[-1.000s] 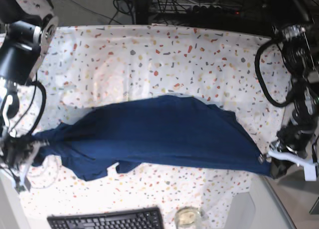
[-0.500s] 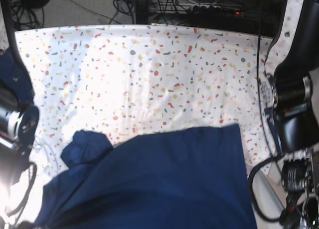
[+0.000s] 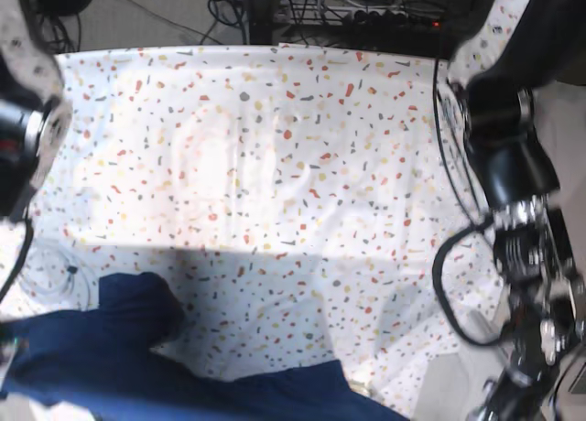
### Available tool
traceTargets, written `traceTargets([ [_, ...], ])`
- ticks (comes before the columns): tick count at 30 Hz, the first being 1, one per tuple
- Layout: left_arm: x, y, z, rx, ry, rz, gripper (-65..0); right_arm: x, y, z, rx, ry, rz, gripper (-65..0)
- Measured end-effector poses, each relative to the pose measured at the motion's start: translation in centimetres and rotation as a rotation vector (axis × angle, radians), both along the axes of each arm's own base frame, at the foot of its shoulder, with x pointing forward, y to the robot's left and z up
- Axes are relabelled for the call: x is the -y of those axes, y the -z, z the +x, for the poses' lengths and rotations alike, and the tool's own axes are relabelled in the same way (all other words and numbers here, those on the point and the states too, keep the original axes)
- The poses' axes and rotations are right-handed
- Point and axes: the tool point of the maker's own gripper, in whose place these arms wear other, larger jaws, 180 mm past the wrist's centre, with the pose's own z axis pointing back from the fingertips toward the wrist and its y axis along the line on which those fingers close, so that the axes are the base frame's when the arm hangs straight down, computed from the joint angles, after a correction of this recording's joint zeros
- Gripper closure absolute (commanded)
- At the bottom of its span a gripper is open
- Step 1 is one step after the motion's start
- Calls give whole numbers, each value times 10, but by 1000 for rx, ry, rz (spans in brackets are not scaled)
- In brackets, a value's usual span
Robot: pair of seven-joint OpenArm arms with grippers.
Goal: Layout the t-shirt on the table in an organized manner, then fold the t-shirt properly
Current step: 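Sweep the held edge across and lay the shirt flat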
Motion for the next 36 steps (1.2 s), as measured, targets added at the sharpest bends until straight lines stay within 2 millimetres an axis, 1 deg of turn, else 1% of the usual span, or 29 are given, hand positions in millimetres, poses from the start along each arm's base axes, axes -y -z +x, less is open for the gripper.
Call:
traceTargets([
  [2,-14,33,-25,-63,-37,26,0,-16,33,-24,-56,-7,17,0],
  [4,-20,70,-54,-138,-53,50,0,-32,72,-48,-113,-23,71,0],
  [5,-20,89,-68,-179,-54,59,0,-37,91,-62,-156,-12,94,0],
  [7,-20,135,-102,-293,-54,75,0,-45,137,-93,-267,5,145,0],
  [9,-16,172,-134,-393,-39,68,0,-49,171,-114,-311,21,213,0],
  [10,-19,186,-148,-433,-39,65,0,-50,187,-124,-333,31,248,0],
  [11,-23,199,-162,-472,-52,62,0,-56,202,-131,-331,32,310,0],
  [13,-38,220,-187,-540,-96,66,0,-64,233,-151,-352,45,424,0],
  [14,-44,230,-198,-574,-110,70,0,-66,247,-164,-379,63,462,0],
  [16,-51,246,-216,-627,-129,65,0,-65,269,-185,-420,109,532,0],
  [17,-54,251,-222,-638,-139,68,0,-62,276,-193,-437,130,541,0],
  [20,-58,258,-237,-616,-157,82,0,-60,286,-206,-426,144,571,0],
  [23,-66,269,-255,-629,-187,97,0,-63,292,-211,-395,135,594,0],
  [25,-71,277,-264,-633,-207,101,0,-63,294,-214,-391,135,604,0],
  [28,-73,293,-279,-676,-221,93,0,-61,296,-216,-384,145,614,0],
  [32,-79,295,-295,-663,-244,115,0,-59,296,-220,-361,159,631,0],
  [36,-80,301,-313,-694,-247,124,0,-60,298,-226,-366,161,637,0],
])
